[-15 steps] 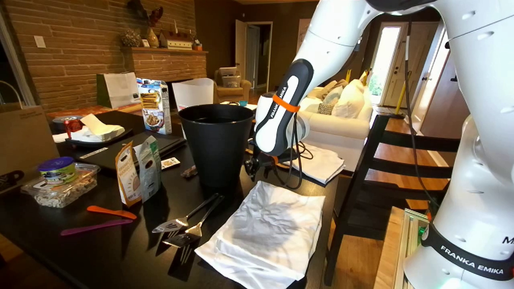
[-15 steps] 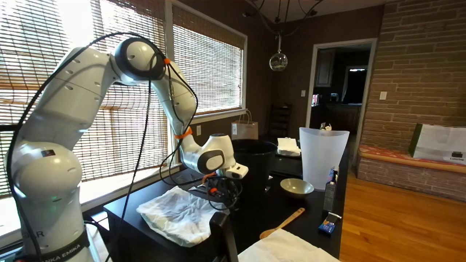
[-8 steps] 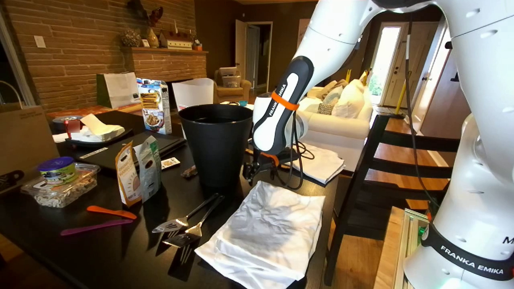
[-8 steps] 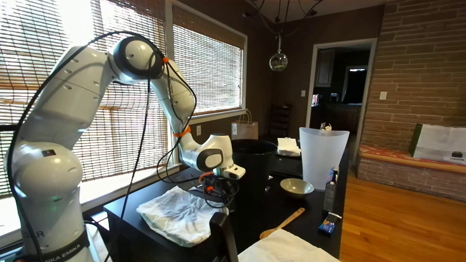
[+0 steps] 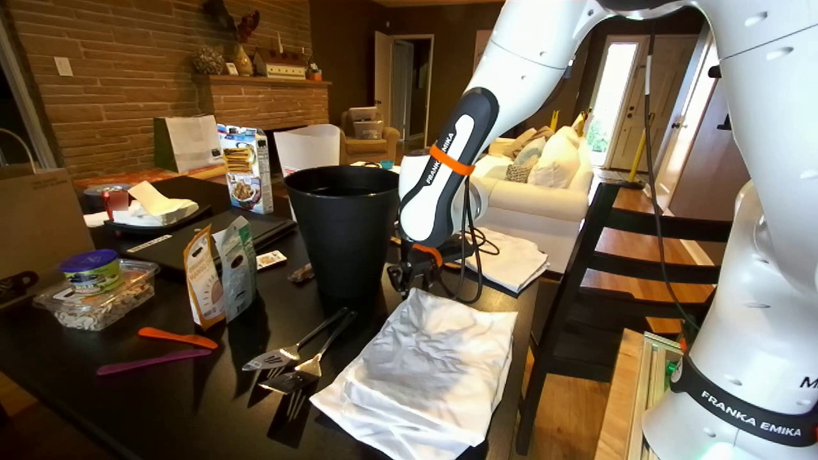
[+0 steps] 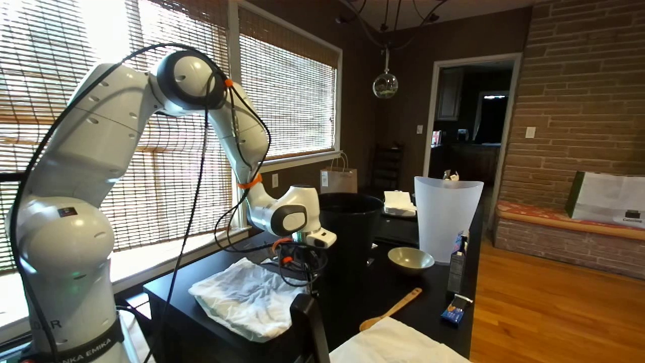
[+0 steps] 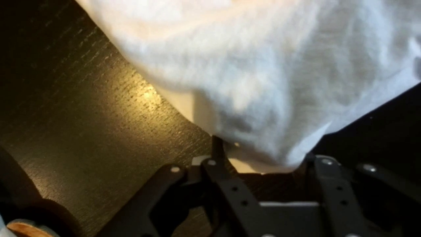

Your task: Fold the towel on the left into a triangle.

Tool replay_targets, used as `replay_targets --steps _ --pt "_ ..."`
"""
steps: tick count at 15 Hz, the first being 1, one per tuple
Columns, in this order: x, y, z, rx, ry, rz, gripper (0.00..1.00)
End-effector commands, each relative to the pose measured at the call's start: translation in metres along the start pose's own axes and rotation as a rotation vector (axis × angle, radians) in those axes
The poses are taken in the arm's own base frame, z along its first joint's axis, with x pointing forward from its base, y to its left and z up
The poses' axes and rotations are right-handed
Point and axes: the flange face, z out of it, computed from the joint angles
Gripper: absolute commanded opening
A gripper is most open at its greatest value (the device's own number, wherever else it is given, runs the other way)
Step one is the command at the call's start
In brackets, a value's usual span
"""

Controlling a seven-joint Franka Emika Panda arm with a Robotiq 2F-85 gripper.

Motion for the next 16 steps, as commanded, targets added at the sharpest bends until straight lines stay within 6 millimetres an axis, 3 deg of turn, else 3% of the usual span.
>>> replay_targets --steps 1,4,5,12,16 --pt "0.003 0.004 -0.009 0.008 0.008 0.023 0.22" --pt "0.011 0.012 -0.01 0.0 0.024 0.042 0.02" --pt "0.014 0.015 -0.01 -0.003 0.027 0.052 0.01" --pt "0.048 0.056 -0.026 -0.02 0.08 0.135 0.01" --pt "0.064 0.085 -0.046 -0.039 0.142 0.164 0.01"
